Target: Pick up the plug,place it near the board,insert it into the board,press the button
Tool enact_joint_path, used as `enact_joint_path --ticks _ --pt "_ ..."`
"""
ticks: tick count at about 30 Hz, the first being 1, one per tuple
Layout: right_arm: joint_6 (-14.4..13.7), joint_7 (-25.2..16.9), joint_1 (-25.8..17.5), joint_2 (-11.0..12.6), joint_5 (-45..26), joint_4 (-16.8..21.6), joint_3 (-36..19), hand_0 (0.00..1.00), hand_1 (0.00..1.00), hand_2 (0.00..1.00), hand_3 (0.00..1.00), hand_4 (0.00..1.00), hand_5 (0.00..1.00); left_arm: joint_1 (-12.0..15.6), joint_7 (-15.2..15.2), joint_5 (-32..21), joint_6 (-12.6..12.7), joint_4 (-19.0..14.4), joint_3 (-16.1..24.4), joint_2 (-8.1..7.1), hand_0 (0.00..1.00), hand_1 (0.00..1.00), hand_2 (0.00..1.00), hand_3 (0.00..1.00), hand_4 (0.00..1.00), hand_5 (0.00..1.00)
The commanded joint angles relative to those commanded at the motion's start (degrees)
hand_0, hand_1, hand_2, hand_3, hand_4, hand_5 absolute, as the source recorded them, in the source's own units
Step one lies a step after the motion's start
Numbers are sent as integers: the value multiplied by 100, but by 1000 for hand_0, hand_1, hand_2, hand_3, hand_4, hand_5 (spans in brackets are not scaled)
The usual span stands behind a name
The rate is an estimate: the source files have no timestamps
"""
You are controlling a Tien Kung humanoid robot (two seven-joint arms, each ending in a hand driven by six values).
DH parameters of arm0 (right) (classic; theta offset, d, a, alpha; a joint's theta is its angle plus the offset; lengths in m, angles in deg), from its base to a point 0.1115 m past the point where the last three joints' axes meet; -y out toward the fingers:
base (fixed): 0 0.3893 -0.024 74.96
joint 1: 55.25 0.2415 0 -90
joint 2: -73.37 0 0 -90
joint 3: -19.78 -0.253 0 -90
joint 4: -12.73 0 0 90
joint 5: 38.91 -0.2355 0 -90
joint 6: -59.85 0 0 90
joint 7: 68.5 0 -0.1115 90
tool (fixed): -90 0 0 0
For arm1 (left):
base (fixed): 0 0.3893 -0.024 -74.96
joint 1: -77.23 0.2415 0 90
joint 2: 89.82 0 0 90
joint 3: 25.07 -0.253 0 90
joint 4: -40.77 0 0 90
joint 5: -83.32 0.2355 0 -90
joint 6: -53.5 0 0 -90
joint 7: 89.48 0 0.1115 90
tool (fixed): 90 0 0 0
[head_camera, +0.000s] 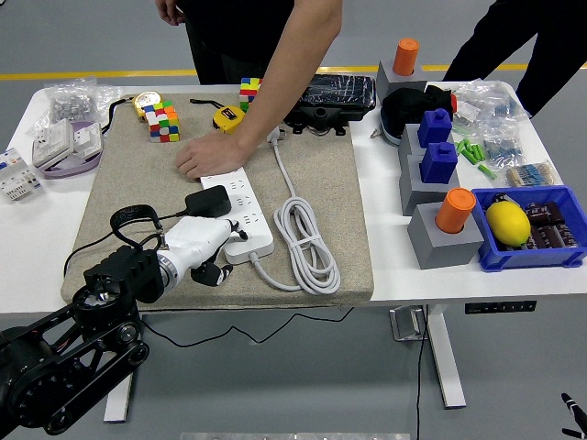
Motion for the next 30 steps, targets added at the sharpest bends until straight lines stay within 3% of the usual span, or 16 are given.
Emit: enact_joint_path --ticks 30 --pt "4 -6 7 2 0 0 5 800 750 729 786 998 974 -36 -115 4 137 240 -15 81 118 26 138 788 670 2"
